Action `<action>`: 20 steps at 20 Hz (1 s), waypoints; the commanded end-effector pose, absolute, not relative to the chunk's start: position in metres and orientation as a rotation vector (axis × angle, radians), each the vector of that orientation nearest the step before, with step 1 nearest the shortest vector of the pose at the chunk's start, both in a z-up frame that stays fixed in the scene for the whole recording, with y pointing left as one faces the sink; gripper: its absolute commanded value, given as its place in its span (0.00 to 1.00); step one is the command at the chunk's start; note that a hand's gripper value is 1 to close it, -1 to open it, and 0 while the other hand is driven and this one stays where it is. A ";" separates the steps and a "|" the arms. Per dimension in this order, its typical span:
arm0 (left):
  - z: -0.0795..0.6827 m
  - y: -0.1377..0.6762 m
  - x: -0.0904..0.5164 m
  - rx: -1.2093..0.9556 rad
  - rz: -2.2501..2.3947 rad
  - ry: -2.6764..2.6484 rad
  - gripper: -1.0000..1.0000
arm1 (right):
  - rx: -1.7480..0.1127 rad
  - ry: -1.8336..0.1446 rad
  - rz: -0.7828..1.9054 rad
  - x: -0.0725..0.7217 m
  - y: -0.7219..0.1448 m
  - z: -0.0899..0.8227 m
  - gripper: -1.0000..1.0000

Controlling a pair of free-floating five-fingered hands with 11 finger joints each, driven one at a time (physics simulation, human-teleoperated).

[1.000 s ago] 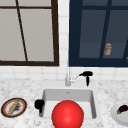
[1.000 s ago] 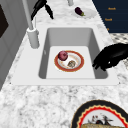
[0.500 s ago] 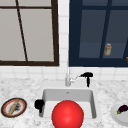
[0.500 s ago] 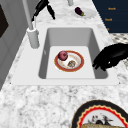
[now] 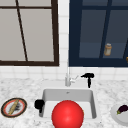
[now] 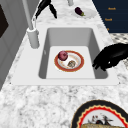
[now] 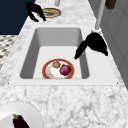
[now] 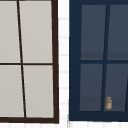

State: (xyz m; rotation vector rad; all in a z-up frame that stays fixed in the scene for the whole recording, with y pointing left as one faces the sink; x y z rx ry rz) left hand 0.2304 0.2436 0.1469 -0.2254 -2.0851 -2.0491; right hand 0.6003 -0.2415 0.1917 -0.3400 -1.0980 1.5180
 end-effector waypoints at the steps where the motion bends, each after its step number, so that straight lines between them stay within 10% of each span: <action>1: 0.147 0.244 0.230 -0.225 -2.049 -2.085 0.50 | -0.346 -1.093 1.499 0.584 -0.249 0.192 0.00; 20: 0.147 0.244 0.230 -0.225 -2.049 -2.085 0.50 | -0.346 -1.088 1.502 0.512 -0.285 0.196 0.00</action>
